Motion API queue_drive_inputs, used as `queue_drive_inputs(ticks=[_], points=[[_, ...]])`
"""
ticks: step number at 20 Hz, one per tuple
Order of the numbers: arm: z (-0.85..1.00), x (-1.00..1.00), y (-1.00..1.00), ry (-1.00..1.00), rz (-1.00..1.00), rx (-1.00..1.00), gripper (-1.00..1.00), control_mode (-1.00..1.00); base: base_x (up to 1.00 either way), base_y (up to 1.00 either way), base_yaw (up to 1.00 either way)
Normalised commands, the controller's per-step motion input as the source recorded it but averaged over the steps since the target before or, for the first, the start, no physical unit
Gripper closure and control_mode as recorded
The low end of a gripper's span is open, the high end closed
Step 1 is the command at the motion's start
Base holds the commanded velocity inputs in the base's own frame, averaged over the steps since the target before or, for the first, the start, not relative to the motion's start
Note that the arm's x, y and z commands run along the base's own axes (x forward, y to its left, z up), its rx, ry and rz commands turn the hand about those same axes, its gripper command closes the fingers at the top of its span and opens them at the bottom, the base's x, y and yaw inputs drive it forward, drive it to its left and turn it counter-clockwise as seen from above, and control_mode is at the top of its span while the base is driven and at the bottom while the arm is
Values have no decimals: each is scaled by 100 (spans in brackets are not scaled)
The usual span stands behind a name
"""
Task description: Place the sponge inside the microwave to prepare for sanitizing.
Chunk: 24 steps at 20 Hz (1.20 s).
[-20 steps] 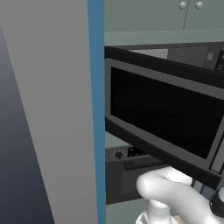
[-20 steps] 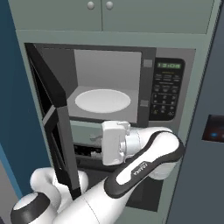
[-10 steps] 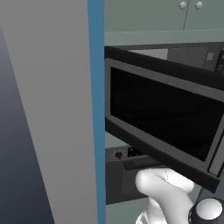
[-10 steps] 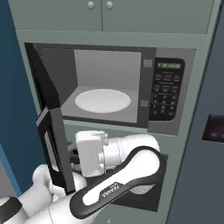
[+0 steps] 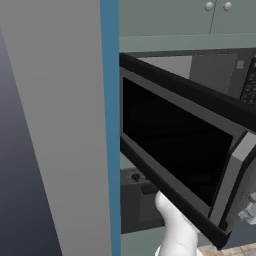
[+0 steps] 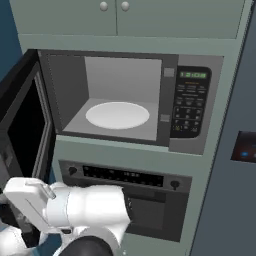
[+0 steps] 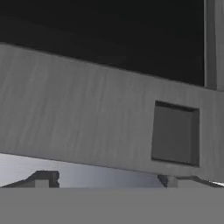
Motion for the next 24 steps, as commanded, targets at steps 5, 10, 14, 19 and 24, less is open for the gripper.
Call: queue_drive_inputs(ticks=[5,10,14,19,24], points=[[-17,-64,100,-1,-43,-1,-100,-100,0,0,0],[-11,-21,100,-2,-45,-3,-100,-100,0,0,0],[-1,-57,73,-2,-26,-5,-100,-100,0,0,0],[9,-100,10,-2,-3,0,-100,-100,0,0,0],[6,-82,-41,-5,0,8,-100,-100,0,0,0]])
